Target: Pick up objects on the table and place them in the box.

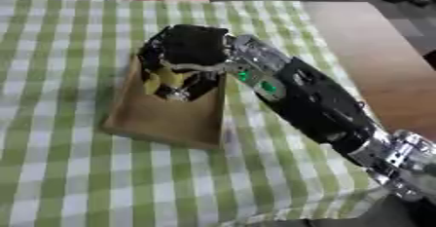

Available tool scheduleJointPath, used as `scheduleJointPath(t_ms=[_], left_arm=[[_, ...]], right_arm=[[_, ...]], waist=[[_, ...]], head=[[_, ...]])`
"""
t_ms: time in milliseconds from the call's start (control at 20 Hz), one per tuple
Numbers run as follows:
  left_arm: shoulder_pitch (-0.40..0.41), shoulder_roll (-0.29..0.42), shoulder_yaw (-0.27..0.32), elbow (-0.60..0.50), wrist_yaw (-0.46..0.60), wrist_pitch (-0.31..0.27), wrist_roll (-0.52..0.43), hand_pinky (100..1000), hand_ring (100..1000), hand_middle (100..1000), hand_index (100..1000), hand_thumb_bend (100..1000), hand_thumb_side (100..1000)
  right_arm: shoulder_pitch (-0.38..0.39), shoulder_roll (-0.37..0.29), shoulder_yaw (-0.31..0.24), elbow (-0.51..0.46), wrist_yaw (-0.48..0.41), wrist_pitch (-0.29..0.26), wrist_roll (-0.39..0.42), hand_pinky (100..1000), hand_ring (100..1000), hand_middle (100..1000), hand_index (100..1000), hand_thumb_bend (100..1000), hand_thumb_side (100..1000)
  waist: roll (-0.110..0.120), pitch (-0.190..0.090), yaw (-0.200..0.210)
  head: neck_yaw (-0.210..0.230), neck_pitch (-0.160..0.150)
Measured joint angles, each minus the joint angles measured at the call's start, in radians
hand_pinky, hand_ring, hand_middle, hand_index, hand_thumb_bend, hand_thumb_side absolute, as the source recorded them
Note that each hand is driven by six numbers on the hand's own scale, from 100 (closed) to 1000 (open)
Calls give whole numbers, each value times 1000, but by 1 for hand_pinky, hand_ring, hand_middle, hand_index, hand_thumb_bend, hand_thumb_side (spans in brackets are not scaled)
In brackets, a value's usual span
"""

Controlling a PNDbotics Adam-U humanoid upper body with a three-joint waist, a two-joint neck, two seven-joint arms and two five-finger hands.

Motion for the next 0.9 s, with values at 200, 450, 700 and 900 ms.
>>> scheduleJointPath(t_ms=[200, 450, 700, 900], left_arm=[[0, 0, 0, 0, 0, -1, 1, 681, 745, 745, 618, 184, 411], [0, 0, 1, 0, 0, -1, 0, 682, 746, 746, 616, 176, 416], [0, 0, 3, 0, 0, 0, -2, 682, 746, 746, 616, 175, 417], [1, 0, 6, 0, 0, 0, -2, 682, 746, 746, 616, 176, 416]], right_arm=[[7, 8, -1, 11, 5, -18, 22, 686, 749, 672, 779, 215, 316], [8, 14, -11, 11, 38, -44, 29, 800, 836, 765, 850, 342, 377], [9, 15, -20, 11, 76, -53, 20, 823, 850, 775, 856, 354, 409], [16, 21, -28, 9, 78, -49, 7, 819, 842, 770, 853, 333, 403]], waist=[[1, 4, -2], [1, 7, -5], [1, 9, -6], [1, 9, -8]], head=[[1, 0], [1, 0], [1, 0], [1, 0]])
